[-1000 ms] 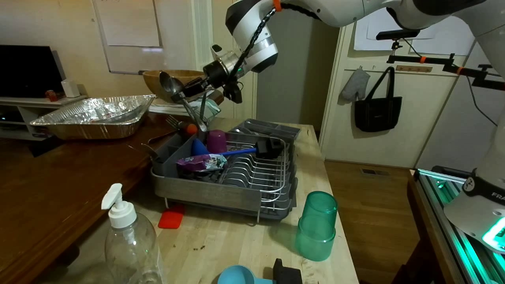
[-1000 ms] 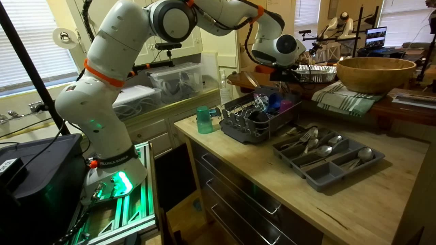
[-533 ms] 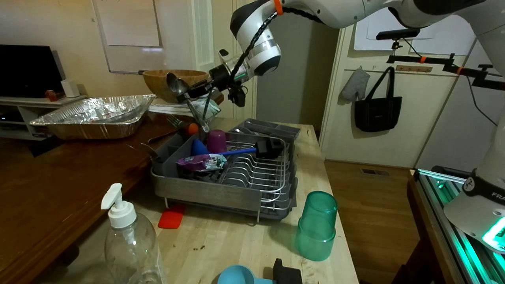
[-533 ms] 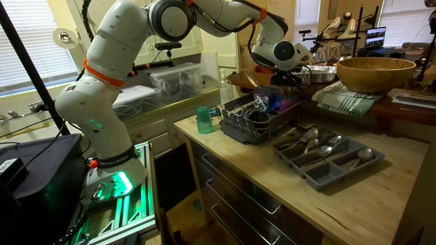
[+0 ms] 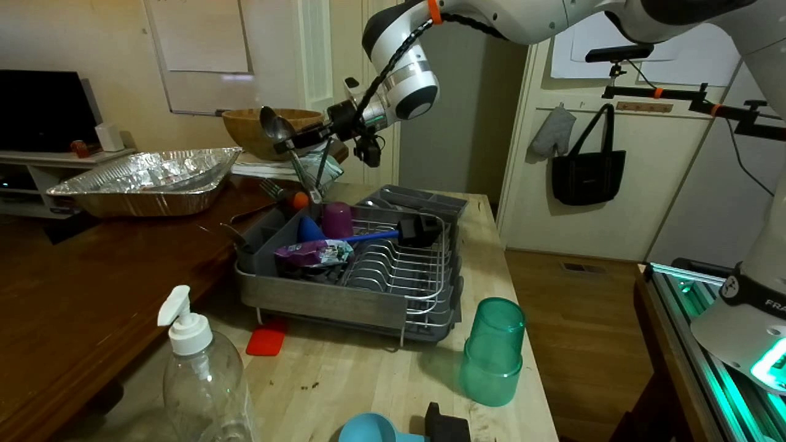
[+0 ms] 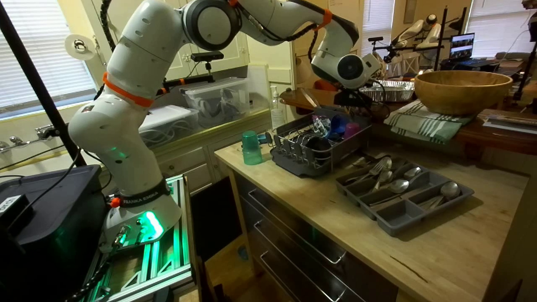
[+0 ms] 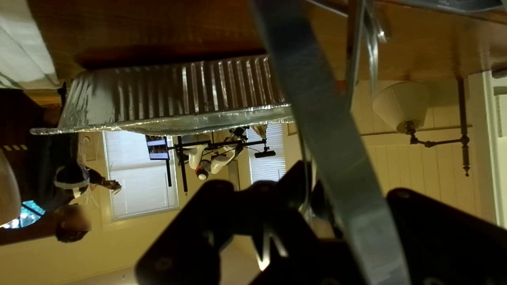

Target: Put the tongs in the drying rack

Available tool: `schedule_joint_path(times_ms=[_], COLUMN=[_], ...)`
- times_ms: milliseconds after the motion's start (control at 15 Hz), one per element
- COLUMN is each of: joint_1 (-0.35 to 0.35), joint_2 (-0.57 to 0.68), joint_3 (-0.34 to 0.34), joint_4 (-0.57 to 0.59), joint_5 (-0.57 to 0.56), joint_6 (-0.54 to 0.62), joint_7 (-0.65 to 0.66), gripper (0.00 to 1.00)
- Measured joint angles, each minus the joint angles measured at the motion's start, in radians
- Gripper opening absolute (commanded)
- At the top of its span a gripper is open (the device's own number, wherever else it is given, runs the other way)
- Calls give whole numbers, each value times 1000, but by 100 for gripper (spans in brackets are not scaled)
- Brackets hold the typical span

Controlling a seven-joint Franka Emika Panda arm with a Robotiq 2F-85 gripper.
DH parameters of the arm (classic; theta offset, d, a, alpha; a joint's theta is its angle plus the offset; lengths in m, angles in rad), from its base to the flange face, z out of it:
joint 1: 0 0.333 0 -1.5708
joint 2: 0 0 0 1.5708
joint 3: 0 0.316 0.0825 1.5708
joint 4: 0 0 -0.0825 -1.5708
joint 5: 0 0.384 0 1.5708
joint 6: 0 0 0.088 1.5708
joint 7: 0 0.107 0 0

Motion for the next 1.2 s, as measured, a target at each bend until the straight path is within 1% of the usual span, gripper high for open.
schedule_joint_path(times_ms=[133,400,733,933,1200], joint_1=[13,40,49,55,70], joint_2=[0,1,21,31,54], joint_3=[-19,-45,-23,-11,-10], joint_4=[2,8,46,81,116], joint_5=[23,101,178,231,254], joint_6=[5,71,131,162,223], joint_7=[0,-16,-41,-79,-109], gripper=[3,3,3,3,3])
